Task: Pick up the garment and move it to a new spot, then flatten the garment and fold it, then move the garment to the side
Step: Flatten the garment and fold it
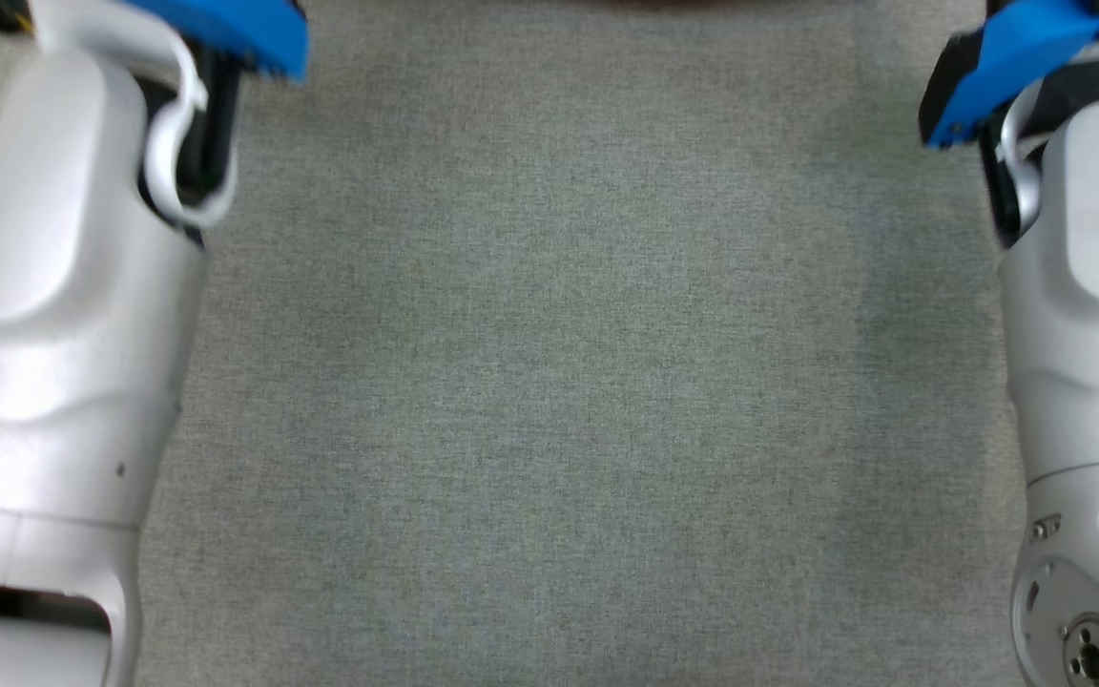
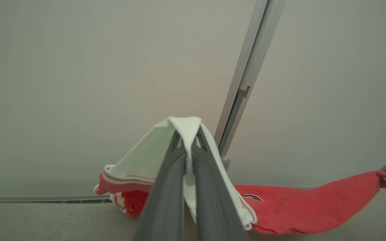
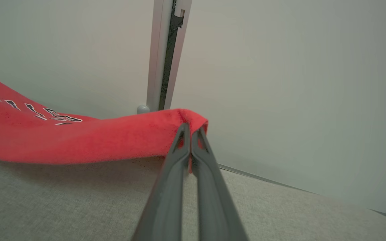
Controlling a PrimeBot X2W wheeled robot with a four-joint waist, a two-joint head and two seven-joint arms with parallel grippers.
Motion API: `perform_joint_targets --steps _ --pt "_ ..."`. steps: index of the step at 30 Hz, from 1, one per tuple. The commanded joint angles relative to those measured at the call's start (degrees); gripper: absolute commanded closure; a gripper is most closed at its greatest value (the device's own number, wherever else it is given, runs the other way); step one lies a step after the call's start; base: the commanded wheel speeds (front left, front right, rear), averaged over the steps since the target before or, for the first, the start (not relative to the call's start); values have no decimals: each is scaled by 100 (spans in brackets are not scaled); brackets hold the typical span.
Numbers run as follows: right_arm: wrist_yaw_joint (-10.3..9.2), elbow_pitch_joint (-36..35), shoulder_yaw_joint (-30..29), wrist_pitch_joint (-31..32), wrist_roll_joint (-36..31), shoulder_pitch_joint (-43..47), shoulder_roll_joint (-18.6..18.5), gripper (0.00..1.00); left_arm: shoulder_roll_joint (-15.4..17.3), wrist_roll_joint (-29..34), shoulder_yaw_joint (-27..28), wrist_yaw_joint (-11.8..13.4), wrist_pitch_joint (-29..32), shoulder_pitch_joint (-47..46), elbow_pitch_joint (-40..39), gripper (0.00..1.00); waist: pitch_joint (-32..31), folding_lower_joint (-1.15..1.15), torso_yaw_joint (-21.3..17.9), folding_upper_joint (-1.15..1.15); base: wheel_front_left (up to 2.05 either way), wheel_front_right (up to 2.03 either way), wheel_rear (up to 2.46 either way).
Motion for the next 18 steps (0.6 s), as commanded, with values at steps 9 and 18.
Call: perform_joint_targets --steps 9,18 --pt "-1 -168 342 -353 877 678 1 100 215 -1053 -201 -38 -534 1483 -590 100 54 -1 -52 0 0 0 0" --pt "-1 -1713 650 -356 1955 2463 -2 100 412 -1316 -136 -38 -695 3082 -1577 100 -446 -1 -62 0 0 0 0"
